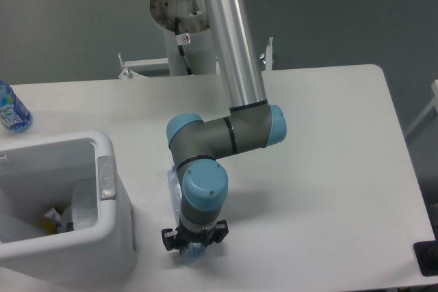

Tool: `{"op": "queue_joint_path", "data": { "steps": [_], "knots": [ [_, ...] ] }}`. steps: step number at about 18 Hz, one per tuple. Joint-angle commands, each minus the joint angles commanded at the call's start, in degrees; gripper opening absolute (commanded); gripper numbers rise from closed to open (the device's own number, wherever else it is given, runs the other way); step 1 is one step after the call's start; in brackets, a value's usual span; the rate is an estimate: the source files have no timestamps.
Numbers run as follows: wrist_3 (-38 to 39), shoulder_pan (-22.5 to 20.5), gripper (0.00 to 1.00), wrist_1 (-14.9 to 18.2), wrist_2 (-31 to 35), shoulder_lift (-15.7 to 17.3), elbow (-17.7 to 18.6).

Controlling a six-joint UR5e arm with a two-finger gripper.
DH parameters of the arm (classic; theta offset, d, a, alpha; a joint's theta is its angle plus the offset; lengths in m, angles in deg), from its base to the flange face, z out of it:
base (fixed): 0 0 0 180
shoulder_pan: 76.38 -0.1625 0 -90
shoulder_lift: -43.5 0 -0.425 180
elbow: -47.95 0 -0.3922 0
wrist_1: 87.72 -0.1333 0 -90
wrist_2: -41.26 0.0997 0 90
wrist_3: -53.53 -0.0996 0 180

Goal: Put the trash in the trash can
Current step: 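Lower the gripper around the bottle's cap end and close, then lift the bottle and carry it over the bin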

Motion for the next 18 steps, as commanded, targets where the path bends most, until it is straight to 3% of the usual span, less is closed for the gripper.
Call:
{"op": "queue_joint_path", "data": {
  "steps": [5,8,13,18],
  "knots": [
    [-1.6,-2.5,0.56,-0.2,-0.3,5.4,-5.3],
    [-0.9,-5.7,0.56,-3.7,-1.8,7.6,-11.4],
    [2.5,-8.2,0.56,-4.3,-9.2,8.5,-21.6],
    [2.7,-7.3,0.56,-6.4,-9.4,12.6,-22.7]
  ]
}}
